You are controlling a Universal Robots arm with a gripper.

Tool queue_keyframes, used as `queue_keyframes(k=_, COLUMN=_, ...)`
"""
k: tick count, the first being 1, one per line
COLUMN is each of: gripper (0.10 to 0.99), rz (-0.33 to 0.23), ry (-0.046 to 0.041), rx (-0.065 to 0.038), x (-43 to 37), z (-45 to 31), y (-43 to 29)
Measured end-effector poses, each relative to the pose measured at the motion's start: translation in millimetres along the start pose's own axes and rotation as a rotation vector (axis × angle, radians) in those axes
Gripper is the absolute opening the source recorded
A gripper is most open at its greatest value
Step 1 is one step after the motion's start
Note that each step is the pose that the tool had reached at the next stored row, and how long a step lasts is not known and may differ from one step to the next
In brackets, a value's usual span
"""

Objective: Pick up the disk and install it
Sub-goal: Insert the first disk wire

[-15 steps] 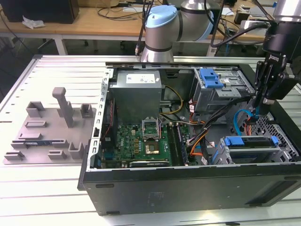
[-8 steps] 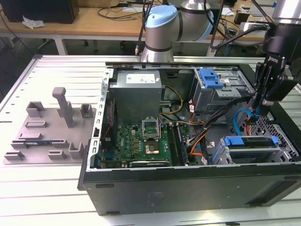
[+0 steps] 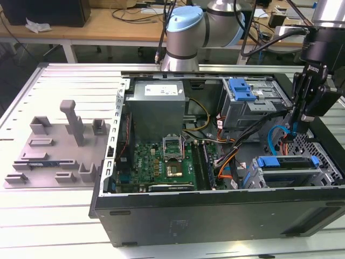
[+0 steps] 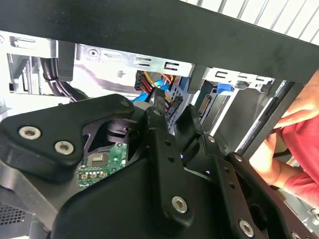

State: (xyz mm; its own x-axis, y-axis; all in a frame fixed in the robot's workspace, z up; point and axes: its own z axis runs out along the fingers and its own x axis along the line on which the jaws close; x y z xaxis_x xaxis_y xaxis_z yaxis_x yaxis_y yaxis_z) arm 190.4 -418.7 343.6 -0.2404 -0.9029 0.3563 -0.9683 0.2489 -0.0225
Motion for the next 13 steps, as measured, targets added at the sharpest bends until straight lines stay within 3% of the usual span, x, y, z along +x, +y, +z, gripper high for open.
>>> queue_keyframes(k=3, gripper=0.333, rz=0.000, ry=0.0034, rx=0.001, x=-0.2, z=0.3, y=0.0)
queue_keyframes(k=6, gripper=0.169, rz=0.001, ry=0.0083, rx=0.002, x=-0.3, z=0.6, y=0.0)
queue_keyframes(k=9, gripper=0.169, rz=0.001, ry=0.0146, rx=0.004, x=-0.2, z=0.7, y=0.0)
queue_keyframes(k=13, gripper=0.169, rz=0.001, ry=0.0148, rx=0.004, x=-0.3, z=0.7, y=0.0)
